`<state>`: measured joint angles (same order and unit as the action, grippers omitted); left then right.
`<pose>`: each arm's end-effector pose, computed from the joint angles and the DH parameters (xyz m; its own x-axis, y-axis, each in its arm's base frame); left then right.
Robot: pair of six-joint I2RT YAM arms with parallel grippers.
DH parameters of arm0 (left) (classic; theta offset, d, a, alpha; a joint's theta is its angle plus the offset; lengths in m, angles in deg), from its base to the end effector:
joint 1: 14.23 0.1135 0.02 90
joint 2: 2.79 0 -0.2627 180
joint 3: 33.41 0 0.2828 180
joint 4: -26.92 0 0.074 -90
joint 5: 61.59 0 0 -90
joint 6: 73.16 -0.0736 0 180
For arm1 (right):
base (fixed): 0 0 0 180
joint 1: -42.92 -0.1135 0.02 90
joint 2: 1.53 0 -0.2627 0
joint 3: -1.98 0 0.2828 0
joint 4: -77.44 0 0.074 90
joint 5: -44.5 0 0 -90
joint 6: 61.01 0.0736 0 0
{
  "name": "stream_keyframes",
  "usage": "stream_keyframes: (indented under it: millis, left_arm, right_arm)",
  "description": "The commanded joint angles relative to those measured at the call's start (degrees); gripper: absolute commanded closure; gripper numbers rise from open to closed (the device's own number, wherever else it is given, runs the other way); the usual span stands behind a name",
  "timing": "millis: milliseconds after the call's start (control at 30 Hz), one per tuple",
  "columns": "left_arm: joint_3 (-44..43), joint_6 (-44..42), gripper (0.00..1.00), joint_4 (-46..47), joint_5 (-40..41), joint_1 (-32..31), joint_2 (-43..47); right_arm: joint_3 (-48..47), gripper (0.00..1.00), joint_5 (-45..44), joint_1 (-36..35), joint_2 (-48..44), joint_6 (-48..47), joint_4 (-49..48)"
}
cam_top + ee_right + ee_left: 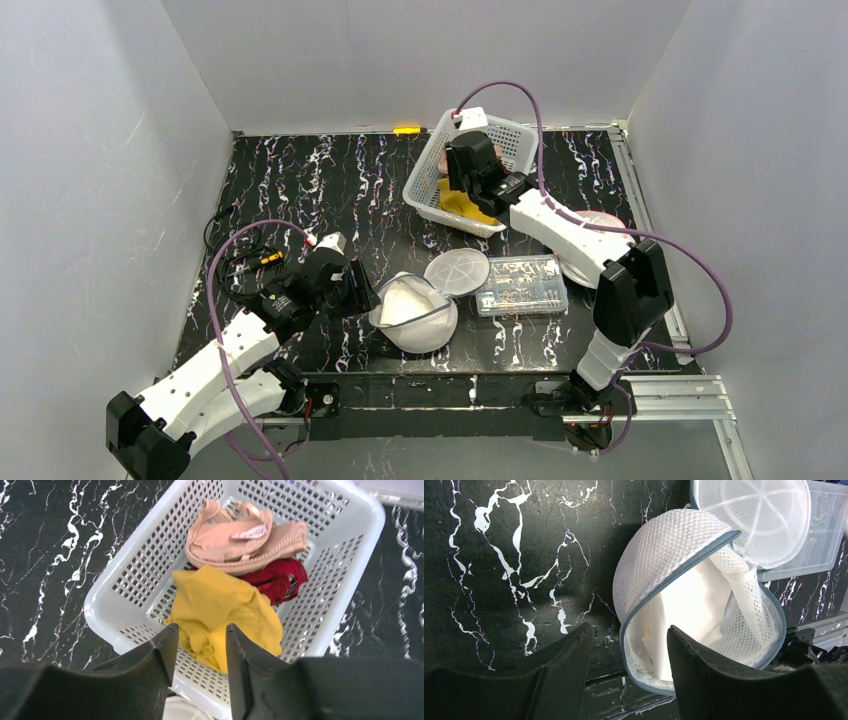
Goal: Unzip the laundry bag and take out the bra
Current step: Place the bra in the bin.
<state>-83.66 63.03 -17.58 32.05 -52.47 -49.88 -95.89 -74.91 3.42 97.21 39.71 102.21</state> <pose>0.1869 -0.1413 0.2241 -0.7779 -0.3039 -0.5500 0.0273 0.8581 -0.5128 0.3835 0.2693 0.3091 -0.3676 -0.0930 -0.9253 -0.1467 0.9883 -0.0411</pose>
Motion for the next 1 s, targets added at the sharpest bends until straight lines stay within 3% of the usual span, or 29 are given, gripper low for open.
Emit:
stream_keyframes:
  millis: [0,100,267,367,533,667,767,833,967]
  left_arm:
    - [-1.79,-1.10,0.45,-1.37,1.08,0.20,-0.27]
    - [-1.73,-1.12,0.46,-1.23,1.03,0.25,-0.28]
    - [-1.40,-1.06,0.47,-1.78,1.09,0.20,-0.08]
    - [-1.45,-1.30,0.47,-2.73,1.69,0.18,0.94]
    - [-1.75,-1.54,0.46,-3.28,2.69,0.18,1.73]
    - [-2.72,-1.50,0.44,-3.62,2.19,0.21,0.71]
    - [-2.63,-1.37,0.37,-3.34,1.65,0.18,0.85]
    - [-1.68,-1.81,0.34,-1.46,0.13,0.18,1.53]
    - [1.63,-1.50,0.32,3.23,-3.27,0.18,2.72]
  right_arm:
    - [4.68,0.62,2.18,1.36,-2.73,1.51,-3.43]
    - [5.97,0.71,4.89,2.98,-1.45,2.54,-4.13]
    - [7.26,0.70,5.49,5.89,1.76,5.01,-5.19]
    - [9.43,0.66,6.14,6.36,0.39,5.60,-6.33]
    - [15.34,0.48,8.76,5.70,-9.61,8.59,-10.28]
    - [21.00,0.42,16.97,1.73,-20.16,7.15,-14.46]
    - [23.75,0.41,19.79,-6.87,-26.24,2.83,-13.02]
    - [25.45,0.48,18.49,-12.23,-28.86,1.54,-9.70]
    - [30.70,0.59,21.98,-16.27,-31.49,5.67,-5.68]
